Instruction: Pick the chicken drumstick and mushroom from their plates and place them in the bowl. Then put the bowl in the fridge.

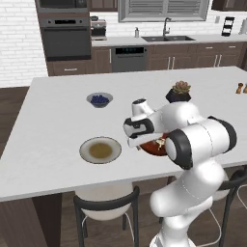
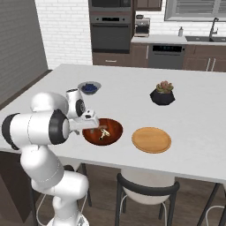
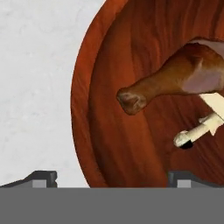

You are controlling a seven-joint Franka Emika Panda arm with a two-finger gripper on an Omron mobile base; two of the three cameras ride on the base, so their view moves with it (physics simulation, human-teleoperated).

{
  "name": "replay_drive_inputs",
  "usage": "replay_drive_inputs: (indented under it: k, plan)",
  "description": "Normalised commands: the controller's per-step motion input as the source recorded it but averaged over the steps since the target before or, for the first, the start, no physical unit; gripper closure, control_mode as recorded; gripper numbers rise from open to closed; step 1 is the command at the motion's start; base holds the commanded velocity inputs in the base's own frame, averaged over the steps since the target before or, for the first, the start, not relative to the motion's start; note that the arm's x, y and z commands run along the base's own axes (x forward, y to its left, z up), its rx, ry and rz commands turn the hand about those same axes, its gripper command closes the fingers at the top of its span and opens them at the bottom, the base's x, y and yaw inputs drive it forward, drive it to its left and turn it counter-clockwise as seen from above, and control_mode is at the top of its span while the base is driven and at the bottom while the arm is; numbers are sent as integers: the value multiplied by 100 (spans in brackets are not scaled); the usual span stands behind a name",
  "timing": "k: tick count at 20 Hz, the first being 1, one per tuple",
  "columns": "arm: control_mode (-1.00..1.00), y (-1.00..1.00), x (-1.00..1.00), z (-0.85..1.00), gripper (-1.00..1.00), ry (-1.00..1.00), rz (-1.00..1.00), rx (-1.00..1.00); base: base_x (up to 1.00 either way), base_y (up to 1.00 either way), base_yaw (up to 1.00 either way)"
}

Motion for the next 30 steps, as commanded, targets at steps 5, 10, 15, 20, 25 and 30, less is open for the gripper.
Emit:
replay_drive_inputs:
  k: [5,10,15,20,25,30]
  plan:
    - [-100,0,21,-31,-100,0,10,0,0,0,0]
    - [-100,0,25,-33,-100,0,8,-1,0,0,0]
    - [-100,0,3,-15,-100,0,4,0,0,0,0]
    - [-100,0,0,-2,100,0,0,0,0,0,0]
    - [-100,0,0,0,100,0,0,0,0,0,0]
    - [-100,-4,-6,10,100,0,0,0,0,0,0]
